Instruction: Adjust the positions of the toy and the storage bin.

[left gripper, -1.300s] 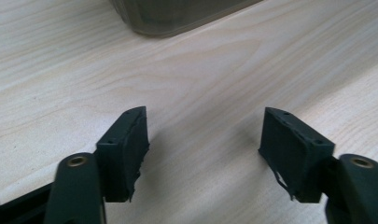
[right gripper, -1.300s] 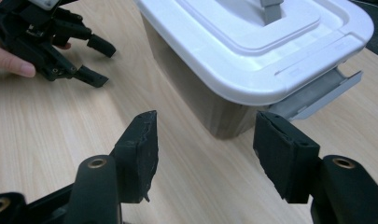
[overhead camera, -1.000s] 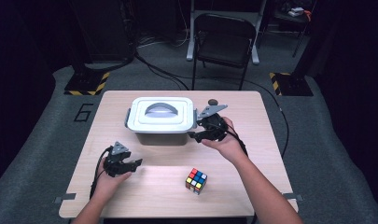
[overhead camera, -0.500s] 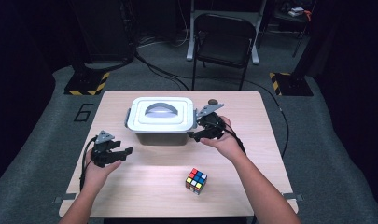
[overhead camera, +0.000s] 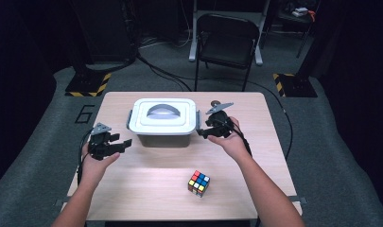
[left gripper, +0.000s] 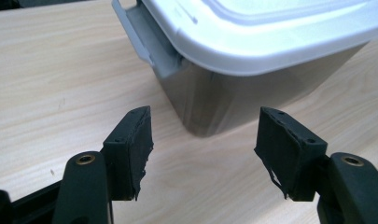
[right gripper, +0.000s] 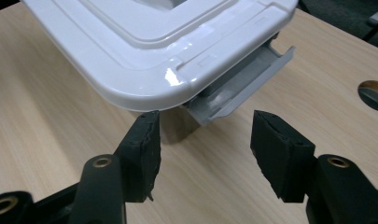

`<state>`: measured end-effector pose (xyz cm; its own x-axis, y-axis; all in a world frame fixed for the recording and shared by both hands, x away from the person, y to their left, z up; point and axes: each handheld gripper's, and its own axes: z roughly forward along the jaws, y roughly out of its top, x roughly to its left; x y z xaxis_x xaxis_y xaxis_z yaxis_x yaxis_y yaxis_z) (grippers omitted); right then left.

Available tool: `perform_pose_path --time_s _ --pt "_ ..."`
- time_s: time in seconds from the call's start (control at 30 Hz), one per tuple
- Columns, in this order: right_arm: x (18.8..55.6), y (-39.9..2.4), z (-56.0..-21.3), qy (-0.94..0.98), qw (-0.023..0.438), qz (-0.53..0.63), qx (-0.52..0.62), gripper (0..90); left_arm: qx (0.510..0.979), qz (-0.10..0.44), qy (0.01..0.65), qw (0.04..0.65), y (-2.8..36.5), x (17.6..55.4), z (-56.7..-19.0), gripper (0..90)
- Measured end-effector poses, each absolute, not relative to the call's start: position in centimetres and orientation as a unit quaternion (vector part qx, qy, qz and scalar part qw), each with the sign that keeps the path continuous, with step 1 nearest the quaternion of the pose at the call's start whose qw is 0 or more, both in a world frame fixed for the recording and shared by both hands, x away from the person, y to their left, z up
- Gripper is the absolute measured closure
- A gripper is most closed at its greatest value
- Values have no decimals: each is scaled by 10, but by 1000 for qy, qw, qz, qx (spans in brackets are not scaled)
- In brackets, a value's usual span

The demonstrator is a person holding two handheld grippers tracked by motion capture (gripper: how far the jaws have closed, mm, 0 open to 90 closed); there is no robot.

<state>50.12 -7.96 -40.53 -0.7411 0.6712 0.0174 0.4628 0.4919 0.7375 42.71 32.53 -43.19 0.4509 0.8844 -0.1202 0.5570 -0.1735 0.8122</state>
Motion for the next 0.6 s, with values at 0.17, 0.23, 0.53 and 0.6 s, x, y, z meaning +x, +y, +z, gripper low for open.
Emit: perform_pose_path --time_s 0.17,0.23,0.53,0.6 --pt "500 -77 -400 846 138 394 333 434 737 197 485 428 321 434 -418 363" --pt "499 -75 -397 846 137 396 330 431 736 197 484 430 319 437 -414 366" --pt "495 -70 -390 845 144 402 323 425 731 201 497 422 312 454 -403 382" --pt "495 -70 -390 843 145 403 325 424 731 204 500 419 311 459 -402 385"
